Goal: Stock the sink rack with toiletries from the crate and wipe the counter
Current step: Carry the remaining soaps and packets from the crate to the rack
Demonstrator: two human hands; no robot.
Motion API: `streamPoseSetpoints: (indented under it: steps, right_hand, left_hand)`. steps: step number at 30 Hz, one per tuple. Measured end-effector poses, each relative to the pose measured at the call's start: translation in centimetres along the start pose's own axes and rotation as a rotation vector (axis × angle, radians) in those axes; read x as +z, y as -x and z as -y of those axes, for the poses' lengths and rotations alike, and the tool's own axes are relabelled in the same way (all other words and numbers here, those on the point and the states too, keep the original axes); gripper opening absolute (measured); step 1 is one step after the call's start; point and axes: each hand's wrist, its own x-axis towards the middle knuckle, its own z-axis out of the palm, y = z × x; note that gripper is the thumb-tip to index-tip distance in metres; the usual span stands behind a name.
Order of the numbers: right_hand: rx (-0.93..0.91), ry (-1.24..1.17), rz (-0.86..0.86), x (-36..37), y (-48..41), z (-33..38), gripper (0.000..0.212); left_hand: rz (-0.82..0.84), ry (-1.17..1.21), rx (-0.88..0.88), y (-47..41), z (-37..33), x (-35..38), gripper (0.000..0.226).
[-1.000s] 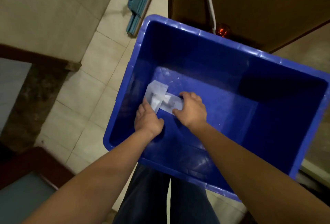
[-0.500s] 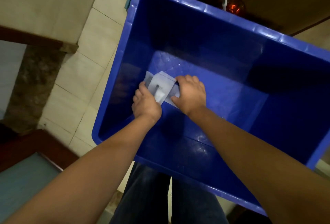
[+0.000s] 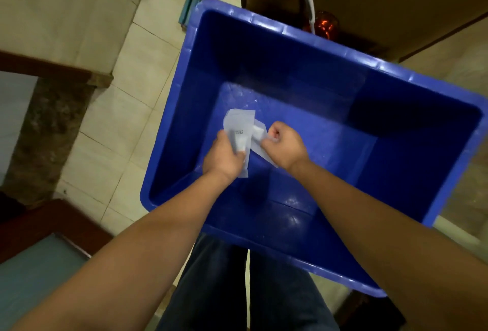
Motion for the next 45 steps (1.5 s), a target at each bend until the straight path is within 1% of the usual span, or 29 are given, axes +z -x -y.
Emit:
streamPoseSetpoints:
  steps: [3, 8, 12, 14, 17, 20, 24, 26, 30, 33, 39, 43, 45]
  right_hand:
    - [0.026, -0.052, -0.046, -1.4, 1.6, 0.3, 0.028]
    - [0.065, -0.105, -0.157, -3.8, 5.2, 1.1, 0.027]
    - [0.075, -0.191, -0.224, -5.7, 8.8, 1.7, 0.025]
    - [0.05, -0.243, -0.249, -6.3, 10.9, 1.7, 0.023]
    - [0.049, -0.327, -0.242, -6.9, 14.4, 1.7, 0.019]
    - [0.07, -0.427, -0.252, -7.2, 17.8, 1.7, 0.041]
    - [0.064, -0.532, -0.347, -7.2, 22.3, 2.2, 0.069]
    - [0.063, -0.557, -0.413, -6.8, 24.2, 2.5, 0.075]
    - [0.029, -0.676, -0.531, -5.6, 28.2, 3.8, 0.066]
    - [-0.028, -0.715, -0.58, -5.1, 31.5, 4.8, 0.058]
    - [-0.075, -0.749, -0.71, -5.1, 37.9, 5.3, 0.045]
    - [-0.036, -0.811, -0.781, -5.5, 41.5, 4.3, 0.034]
    - [-0.005, -0.802, -0.807, -5.8, 43.5, 3.4, 0.033]
  left_hand:
    - [0.032, 0.041, 0.039, 1.2, -0.9, -0.7, 0.031]
    - [0.017, 0.201, 0.073, 3.9, -2.8, -2.4, 0.028]
    - [-0.001, 0.208, 0.159, 6.7, -4.5, -3.9, 0.019]
    - [0.0, 0.208, 0.211, 8.4, -5.2, -4.6, 0.02]
    - [0.032, 0.201, 0.282, 10.9, -6.0, -5.5, 0.023]
    - [0.09, 0.225, 0.334, 13.1, -6.9, -6.5, 0.023]
    - [0.207, 0.26, 0.397, 15.8, -7.7, -7.9, 0.029]
    - [0.236, 0.254, 0.445, 17.2, -8.0, -8.8, 0.026]
    - [0.332, 0.254, 0.5, 20.2, -8.5, -10.8, 0.021]
    - [0.404, 0.217, 0.532, 22.5, -9.0, -12.0, 0.02]
    - [0.497, 0.176, 0.739, 27.7, -9.7, -12.7, 0.02]
    - [0.549, 0.097, 0.873, 31.7, -10.1, -11.9, 0.005]
    - [0.587, 0.044, 0.934, 33.6, -10.2, -11.1, 0.003]
